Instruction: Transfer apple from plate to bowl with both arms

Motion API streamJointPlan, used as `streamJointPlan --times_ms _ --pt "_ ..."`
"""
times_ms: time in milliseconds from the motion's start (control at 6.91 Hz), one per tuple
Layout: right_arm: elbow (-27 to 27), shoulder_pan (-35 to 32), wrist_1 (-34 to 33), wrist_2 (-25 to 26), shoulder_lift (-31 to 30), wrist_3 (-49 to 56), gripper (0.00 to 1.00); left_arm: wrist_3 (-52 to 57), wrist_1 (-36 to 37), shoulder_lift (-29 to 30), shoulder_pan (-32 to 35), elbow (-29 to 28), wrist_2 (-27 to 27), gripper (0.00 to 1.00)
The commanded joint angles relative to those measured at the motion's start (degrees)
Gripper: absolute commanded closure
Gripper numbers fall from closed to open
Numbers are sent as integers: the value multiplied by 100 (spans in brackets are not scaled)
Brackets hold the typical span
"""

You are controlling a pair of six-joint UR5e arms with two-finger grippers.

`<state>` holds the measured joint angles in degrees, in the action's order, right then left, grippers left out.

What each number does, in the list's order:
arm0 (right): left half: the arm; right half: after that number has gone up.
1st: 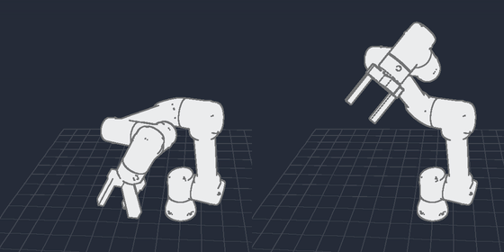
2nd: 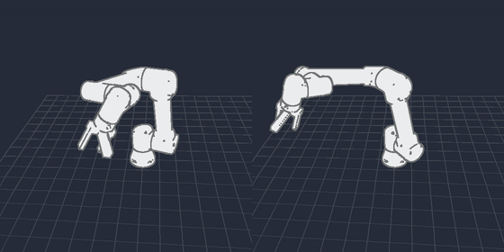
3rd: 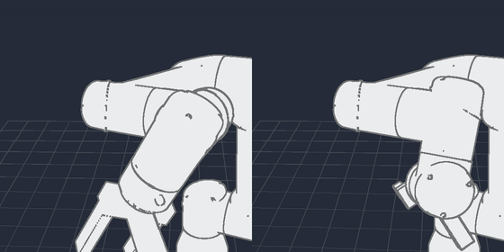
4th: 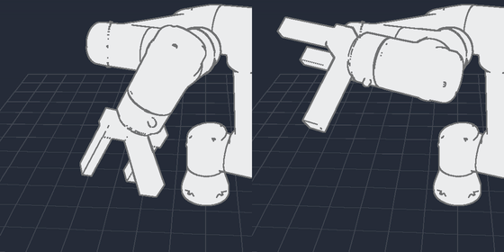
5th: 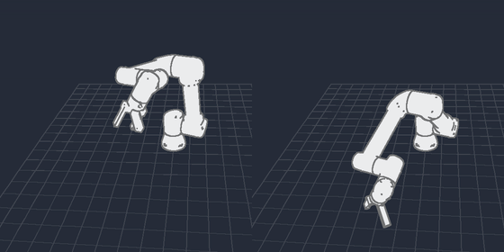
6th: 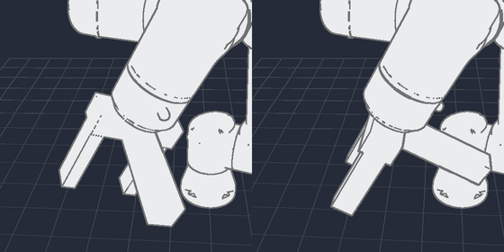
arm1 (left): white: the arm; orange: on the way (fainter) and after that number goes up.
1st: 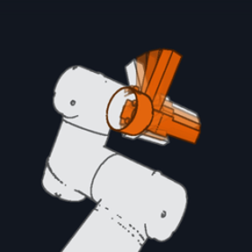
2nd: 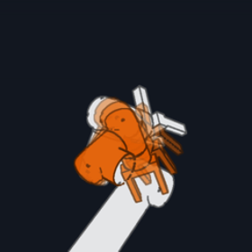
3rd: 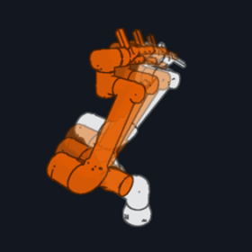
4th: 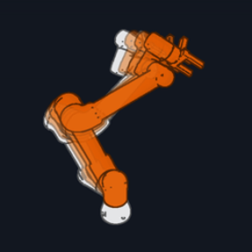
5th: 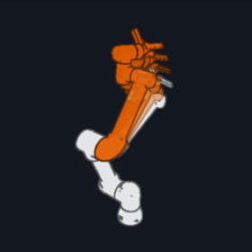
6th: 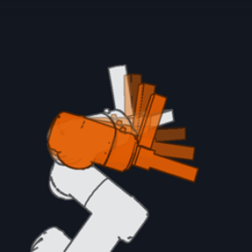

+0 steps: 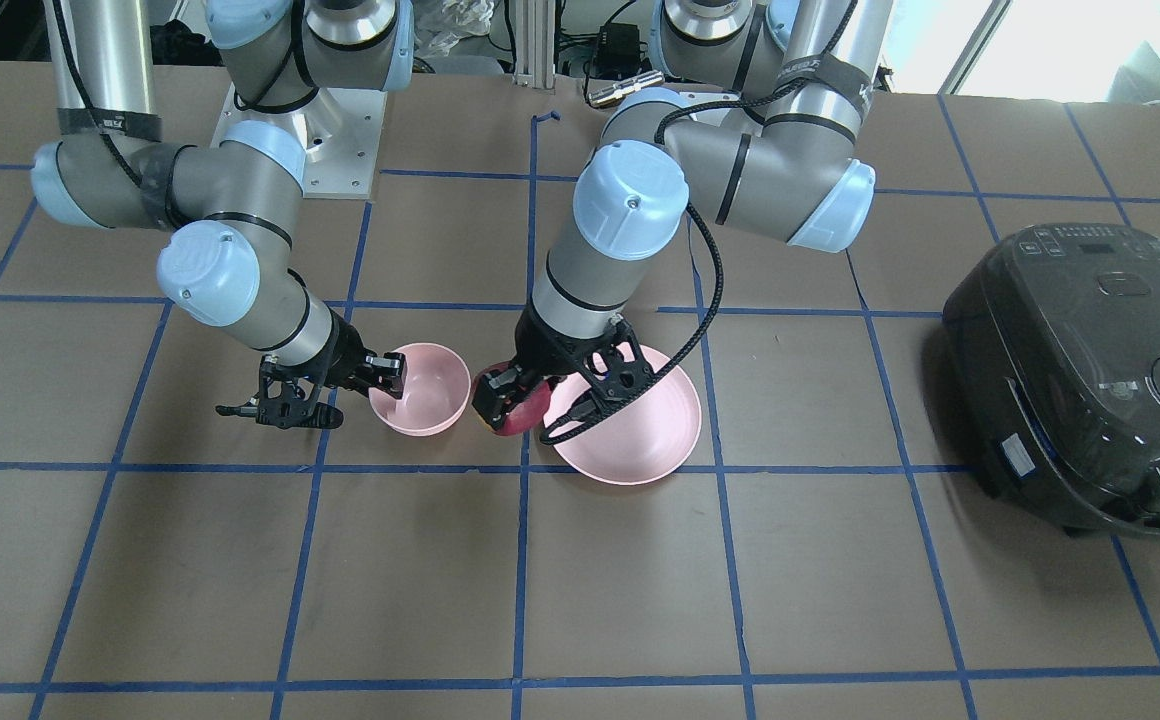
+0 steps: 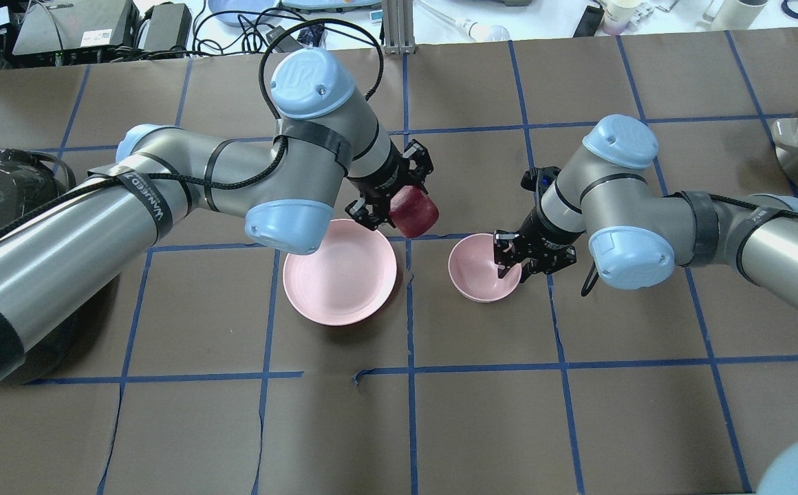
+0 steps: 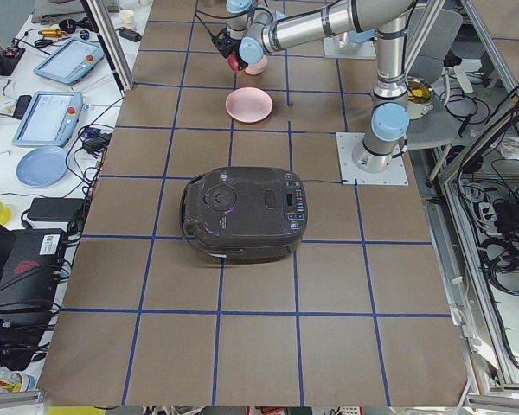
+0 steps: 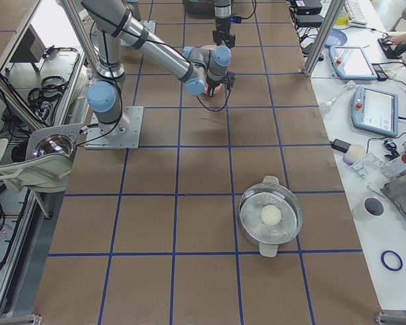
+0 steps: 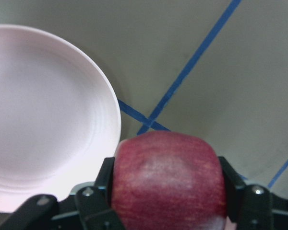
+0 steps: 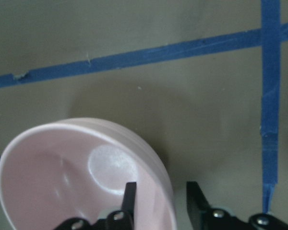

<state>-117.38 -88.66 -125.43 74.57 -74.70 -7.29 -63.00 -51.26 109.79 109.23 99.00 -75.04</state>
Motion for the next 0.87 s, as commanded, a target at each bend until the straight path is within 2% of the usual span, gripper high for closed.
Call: streamJointPlan --times_ms 0,145,289,434,724 --pt "607 112 568 119 -140 -195 0 -1069 54 86 492 -30 532 96" --pt "1150 252 1329 650 -141 250 0 -1143 55 138 694 -30 569 96" --pt "1460 610 1737 1195 -150 1490 0 -1231 237 269 861 -12 552 95" --pt "1489 1057 1802 1244 -193 1729 0 -1215 352 410 898 -21 552 94" --pt "1533 1334 1812 1253 -447 1758 0 -1127 449 691 898 -12 517 90"
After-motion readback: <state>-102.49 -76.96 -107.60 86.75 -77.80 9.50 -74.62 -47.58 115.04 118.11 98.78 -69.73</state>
